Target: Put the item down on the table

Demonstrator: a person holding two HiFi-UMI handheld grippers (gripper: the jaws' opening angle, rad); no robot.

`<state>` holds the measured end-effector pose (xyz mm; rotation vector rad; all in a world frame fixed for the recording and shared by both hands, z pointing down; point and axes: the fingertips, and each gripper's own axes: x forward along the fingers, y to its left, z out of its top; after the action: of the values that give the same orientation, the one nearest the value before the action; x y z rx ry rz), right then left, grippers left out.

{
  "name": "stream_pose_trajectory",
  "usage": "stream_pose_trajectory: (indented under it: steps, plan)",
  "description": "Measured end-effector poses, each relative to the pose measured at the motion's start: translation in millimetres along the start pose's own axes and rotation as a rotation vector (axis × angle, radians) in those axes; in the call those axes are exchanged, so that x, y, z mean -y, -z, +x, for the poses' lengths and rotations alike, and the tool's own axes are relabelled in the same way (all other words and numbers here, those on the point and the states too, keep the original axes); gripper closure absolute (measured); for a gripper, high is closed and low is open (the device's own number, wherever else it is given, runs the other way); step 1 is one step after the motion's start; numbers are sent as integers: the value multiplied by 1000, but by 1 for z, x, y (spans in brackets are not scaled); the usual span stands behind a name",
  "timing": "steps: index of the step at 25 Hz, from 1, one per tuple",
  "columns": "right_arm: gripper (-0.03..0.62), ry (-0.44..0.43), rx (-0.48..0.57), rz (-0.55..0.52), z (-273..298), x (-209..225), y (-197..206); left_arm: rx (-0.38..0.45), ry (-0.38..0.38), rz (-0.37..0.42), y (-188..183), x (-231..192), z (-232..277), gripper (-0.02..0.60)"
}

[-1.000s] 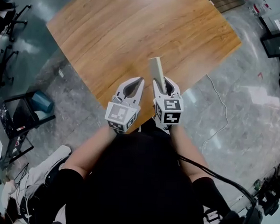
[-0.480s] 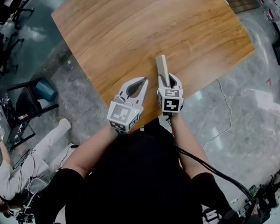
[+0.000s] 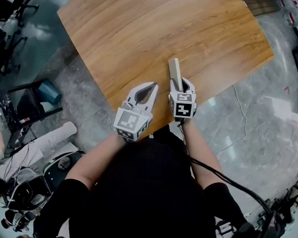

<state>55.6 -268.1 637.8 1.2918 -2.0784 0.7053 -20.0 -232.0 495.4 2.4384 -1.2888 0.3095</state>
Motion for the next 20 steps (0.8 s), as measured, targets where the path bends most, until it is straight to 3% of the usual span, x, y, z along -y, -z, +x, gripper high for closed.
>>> stream_pose_trajectory:
  steps: [12,17,20]
  plan:
    - [451,80,82,-20,-40,14,-21,43,18,34,-16,16,-27,578]
    - [451,56,197,11,-83,-1,-52,82,18,49,-27,19,-39,578]
    - [538,71,293,14,-121,-12,-74,115,22,52,-42,19,-49,578]
